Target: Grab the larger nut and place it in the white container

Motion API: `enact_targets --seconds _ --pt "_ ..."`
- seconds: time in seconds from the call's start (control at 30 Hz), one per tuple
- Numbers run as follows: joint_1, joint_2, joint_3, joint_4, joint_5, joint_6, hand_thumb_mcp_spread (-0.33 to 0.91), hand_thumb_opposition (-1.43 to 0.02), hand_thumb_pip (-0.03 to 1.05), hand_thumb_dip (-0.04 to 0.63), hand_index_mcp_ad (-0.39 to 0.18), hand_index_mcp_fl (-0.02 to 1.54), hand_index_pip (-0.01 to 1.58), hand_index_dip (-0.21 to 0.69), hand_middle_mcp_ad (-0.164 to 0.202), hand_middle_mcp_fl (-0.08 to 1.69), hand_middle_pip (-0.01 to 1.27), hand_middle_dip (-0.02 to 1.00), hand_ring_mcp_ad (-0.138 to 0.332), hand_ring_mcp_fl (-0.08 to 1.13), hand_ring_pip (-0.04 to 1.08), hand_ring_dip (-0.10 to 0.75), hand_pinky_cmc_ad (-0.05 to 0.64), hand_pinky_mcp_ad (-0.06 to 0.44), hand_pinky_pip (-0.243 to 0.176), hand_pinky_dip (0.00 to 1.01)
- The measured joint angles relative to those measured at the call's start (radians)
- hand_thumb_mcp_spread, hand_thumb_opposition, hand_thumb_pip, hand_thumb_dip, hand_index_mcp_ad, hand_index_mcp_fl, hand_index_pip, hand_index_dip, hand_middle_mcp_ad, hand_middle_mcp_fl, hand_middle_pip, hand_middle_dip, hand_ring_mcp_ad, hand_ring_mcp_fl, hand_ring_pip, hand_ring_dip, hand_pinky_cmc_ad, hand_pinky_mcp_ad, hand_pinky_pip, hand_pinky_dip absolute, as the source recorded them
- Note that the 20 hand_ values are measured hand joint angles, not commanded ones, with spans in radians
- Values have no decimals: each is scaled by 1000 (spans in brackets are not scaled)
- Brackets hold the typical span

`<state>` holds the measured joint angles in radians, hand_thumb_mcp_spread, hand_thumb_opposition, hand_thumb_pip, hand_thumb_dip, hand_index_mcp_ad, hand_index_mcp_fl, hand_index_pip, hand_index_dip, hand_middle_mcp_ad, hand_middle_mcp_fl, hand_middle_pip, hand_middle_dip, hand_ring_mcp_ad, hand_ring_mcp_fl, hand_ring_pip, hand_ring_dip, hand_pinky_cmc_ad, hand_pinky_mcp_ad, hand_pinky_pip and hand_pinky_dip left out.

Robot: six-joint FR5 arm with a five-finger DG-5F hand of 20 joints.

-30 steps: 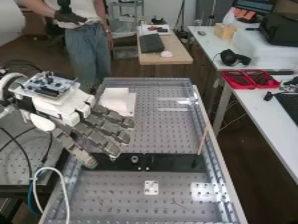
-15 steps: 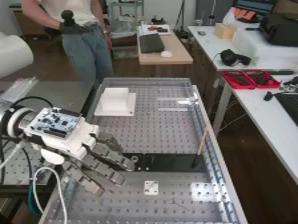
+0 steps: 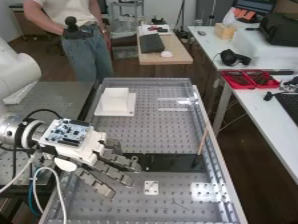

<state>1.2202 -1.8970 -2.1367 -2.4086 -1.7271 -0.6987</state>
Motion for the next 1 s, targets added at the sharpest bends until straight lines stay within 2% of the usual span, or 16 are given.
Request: enact_targets --seconds 0.17,0.7,0.77,1.0 --pt "5 -24 -20 63 -14 -12 344 -864 696 157 -213 16 1508 21 73 0 129 237 175 0 75 150 400 326 -93 436" --pt "19 -40 -37 113 -8 -33 347 -864 721 161 -213 12 1552 47 75 0 129 237 171 0 77 150 380 330 -93 445" --pt "16 -45 -39 122 -16 -45 344 -864 721 161 -213 12 1552 47 72 0 129 237 164 0 77 150 380 311 -93 445" --pt "10 -61 -42 140 -26 -51 344 -864 721 161 -213 12 1552 47 72 0 129 237 164 0 75 150 363 312 -93 463"
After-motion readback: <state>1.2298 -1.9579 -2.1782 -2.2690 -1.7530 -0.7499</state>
